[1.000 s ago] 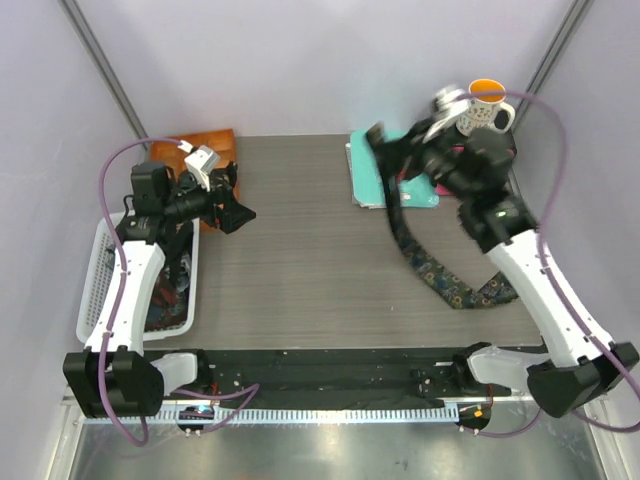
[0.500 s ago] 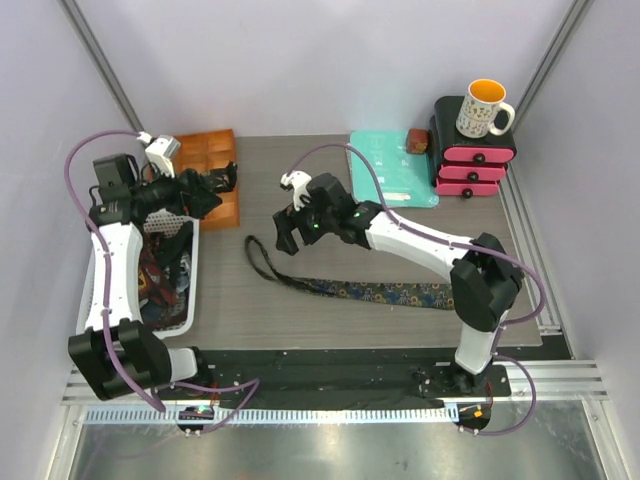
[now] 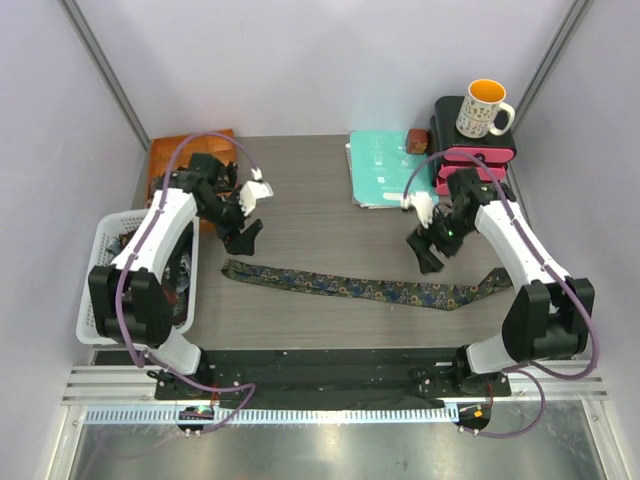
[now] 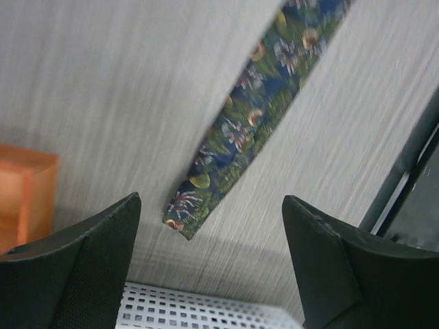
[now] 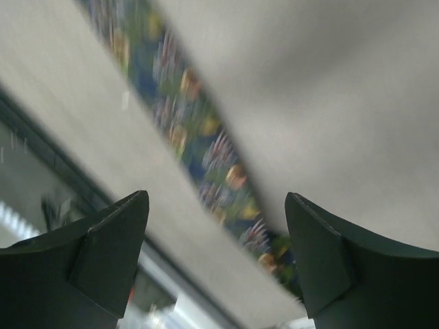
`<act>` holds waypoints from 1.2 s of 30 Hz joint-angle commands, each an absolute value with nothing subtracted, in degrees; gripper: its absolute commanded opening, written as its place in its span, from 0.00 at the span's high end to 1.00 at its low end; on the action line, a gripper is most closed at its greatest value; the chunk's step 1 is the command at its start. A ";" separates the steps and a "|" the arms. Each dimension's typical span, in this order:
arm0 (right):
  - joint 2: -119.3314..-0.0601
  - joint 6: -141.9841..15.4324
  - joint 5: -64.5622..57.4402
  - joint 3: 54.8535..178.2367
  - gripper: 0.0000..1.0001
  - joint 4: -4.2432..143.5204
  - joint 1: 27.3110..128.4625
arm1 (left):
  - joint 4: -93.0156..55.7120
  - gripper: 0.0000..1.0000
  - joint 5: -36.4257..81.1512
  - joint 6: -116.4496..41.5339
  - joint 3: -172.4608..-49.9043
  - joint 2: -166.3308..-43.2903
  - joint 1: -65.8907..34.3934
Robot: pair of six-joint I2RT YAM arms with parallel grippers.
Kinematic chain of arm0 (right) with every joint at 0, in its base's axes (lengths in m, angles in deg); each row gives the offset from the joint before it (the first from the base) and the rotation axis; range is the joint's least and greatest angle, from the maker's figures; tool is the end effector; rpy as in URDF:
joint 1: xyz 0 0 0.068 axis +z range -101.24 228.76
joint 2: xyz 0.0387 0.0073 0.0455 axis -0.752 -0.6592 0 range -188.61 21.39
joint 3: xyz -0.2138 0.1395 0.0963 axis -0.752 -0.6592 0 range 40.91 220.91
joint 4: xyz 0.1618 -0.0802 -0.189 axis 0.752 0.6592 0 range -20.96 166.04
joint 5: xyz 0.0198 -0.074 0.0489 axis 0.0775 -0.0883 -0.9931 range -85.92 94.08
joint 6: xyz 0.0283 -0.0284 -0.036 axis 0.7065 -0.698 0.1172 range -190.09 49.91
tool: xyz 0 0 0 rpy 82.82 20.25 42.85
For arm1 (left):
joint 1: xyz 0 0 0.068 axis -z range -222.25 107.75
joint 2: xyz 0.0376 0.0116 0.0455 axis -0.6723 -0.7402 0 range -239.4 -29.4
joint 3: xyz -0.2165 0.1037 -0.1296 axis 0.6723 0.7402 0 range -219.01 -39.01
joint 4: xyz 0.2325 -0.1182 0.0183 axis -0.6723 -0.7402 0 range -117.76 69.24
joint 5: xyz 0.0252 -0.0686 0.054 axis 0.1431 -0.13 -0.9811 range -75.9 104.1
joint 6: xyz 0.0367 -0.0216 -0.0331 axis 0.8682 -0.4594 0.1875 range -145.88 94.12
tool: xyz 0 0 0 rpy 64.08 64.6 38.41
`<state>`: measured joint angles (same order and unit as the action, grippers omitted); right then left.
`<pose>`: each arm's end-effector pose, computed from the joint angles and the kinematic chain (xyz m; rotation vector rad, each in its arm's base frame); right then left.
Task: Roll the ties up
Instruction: Flatten out the tie at the center of the board.
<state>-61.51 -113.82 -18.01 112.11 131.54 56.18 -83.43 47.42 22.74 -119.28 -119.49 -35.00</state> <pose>0.2646 0.0480 0.2817 -1.2481 2.4359 0.3892 0.2983 -0.0576 0.2959 1.3218 2.2377 -0.5856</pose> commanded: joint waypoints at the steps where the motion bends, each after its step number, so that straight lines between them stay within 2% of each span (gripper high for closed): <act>1: -64.48 -128.36 -17.27 106.67 0.17 145.77 50.97 | -88.34 0.19 40.74 31.17 -122.06 -123.70 -32.85; 3: -65.45 -129.42 -17.02 104.99 0.19 145.69 50.69 | -88.95 0.22 40.21 30.20 -123.82 -127.03 -32.58; 10: -68.08 -127.22 -12.27 98.48 0.18 136.99 50.43 | -88.17 0.22 37.49 29.75 -126.73 -131.35 -32.67; 13: -69.84 -125.73 -14.19 102.06 0.18 135.66 47.55 | -88.43 0.23 37.22 30.54 -127.08 -132.32 -32.58; 17: -71.16 -127.48 -17.36 109.19 0.18 141.19 46.39 | -88.96 0.23 38.44 30.72 -127.26 -132.41 -32.58; 22: -72.91 -129.41 -16.32 110.70 0.16 140.59 46.56 | -87.55 0.23 38.80 29.85 -127.34 -133.03 -32.67; 30: -75.73 -131.09 -13.94 102.19 0.28 135.49 48.14 | -89.66 0.24 36.60 30.46 -130.76 -138.55 -33.19; 34: -75.38 -130.82 -14.29 99.98 0.45 134.08 48.76 | -94.48 0.30 35.99 30.20 -137.53 -143.12 -34.86; 36: -74.68 -130.74 -14.29 98.58 0.49 133.47 50.33 | -97.04 0.32 35.81 30.20 -140.33 -144.71 -35.39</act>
